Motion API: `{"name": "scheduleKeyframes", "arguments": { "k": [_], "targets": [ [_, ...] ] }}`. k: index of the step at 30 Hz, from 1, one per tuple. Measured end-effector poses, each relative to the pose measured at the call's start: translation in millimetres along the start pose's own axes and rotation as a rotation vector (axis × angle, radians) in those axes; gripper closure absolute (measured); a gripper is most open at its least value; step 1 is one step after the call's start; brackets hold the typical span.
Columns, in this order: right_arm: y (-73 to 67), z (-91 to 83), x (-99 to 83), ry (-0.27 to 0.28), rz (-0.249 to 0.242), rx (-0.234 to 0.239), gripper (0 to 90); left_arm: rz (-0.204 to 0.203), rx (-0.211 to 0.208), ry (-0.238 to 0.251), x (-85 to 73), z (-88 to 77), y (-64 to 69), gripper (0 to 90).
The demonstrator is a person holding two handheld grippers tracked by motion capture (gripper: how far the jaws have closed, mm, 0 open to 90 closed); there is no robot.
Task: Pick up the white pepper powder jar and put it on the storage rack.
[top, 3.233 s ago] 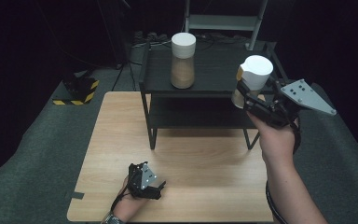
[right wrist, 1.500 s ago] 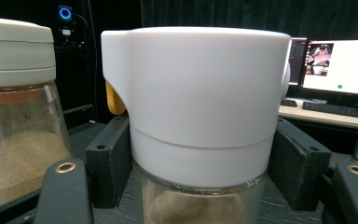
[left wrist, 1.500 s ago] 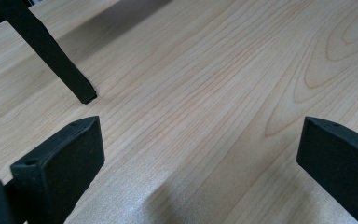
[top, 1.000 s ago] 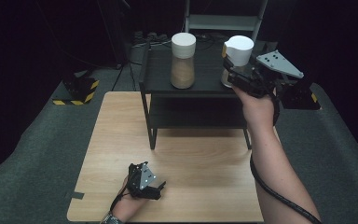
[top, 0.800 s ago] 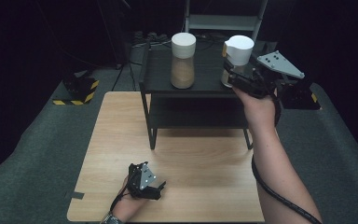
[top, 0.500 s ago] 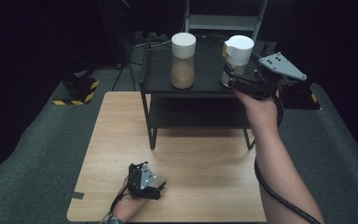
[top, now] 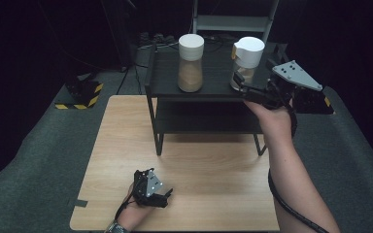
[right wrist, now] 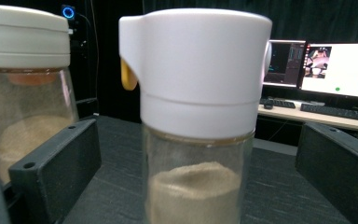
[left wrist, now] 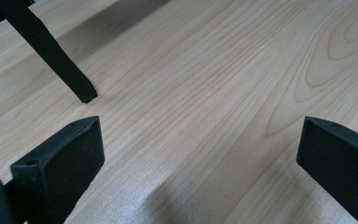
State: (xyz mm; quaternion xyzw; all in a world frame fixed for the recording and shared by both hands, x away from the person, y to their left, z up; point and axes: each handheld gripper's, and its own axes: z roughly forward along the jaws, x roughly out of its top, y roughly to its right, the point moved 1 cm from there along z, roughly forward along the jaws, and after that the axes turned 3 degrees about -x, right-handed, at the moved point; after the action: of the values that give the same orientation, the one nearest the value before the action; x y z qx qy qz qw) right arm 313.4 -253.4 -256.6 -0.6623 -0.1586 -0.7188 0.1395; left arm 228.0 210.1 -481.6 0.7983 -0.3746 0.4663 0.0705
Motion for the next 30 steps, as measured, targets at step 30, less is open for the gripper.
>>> {"name": "scheduleKeyframes", "arguments": {
  "k": [30],
  "targets": [
    [-12.3, -49.7, -50.7, -0.008, -0.07, 0.045, 0.0, 0.015, 0.0, -0.008, 1.4, 0.8, 1.1, 1.0]
  ]
}}
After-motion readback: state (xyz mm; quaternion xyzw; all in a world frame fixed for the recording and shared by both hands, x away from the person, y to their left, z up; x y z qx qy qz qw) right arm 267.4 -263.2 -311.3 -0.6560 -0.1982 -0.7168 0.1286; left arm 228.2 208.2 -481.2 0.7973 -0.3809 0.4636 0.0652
